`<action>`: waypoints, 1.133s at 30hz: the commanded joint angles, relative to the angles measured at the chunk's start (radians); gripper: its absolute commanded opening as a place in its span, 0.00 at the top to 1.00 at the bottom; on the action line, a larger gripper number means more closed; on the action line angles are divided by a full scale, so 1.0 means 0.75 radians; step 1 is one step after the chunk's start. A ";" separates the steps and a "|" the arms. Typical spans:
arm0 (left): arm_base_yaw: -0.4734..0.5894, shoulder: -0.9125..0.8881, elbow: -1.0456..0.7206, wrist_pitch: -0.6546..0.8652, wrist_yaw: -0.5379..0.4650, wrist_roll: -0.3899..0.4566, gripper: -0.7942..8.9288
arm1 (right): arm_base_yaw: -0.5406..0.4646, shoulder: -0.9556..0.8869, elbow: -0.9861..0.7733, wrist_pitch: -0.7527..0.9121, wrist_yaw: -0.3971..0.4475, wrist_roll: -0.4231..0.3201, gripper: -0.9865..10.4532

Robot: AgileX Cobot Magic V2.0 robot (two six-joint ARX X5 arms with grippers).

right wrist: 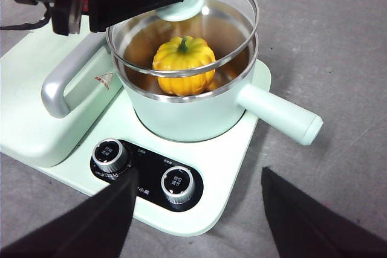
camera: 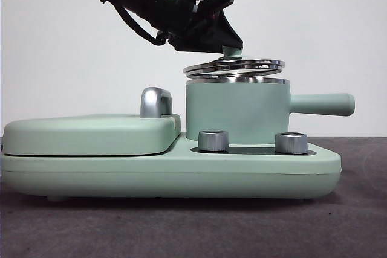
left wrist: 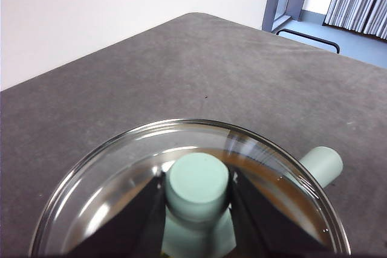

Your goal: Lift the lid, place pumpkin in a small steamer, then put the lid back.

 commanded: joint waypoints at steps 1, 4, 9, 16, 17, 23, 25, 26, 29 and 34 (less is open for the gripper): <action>-0.014 0.008 0.035 0.041 0.018 0.002 0.90 | 0.014 0.008 0.007 0.013 0.008 0.008 0.64; -0.018 0.010 0.035 0.041 0.019 0.006 0.90 | 0.014 0.008 0.007 0.013 0.007 0.008 0.64; -0.020 0.018 0.036 0.039 0.022 0.006 0.90 | 0.014 0.008 0.007 0.013 0.007 0.007 0.64; -0.021 0.024 0.035 0.014 0.022 0.006 0.90 | 0.014 0.008 0.007 0.012 0.007 0.008 0.64; -0.021 0.024 0.035 0.008 0.022 0.006 0.90 | 0.014 0.008 0.007 0.012 0.007 0.008 0.64; -0.021 0.024 0.035 -0.015 0.022 0.012 0.90 | 0.014 0.008 0.007 0.012 0.007 0.008 0.64; -0.021 0.027 0.036 -0.012 0.022 0.015 0.90 | 0.014 0.008 0.007 0.012 0.007 0.008 0.64; -0.021 0.028 0.035 -0.011 0.022 0.016 0.90 | 0.014 0.008 0.007 0.012 0.007 0.008 0.64; -0.021 0.031 0.035 -0.010 0.022 0.030 0.90 | 0.014 0.008 0.007 0.012 0.007 0.007 0.64; -0.021 0.031 0.036 -0.010 0.038 0.036 0.90 | 0.014 0.008 0.007 0.012 0.008 0.006 0.64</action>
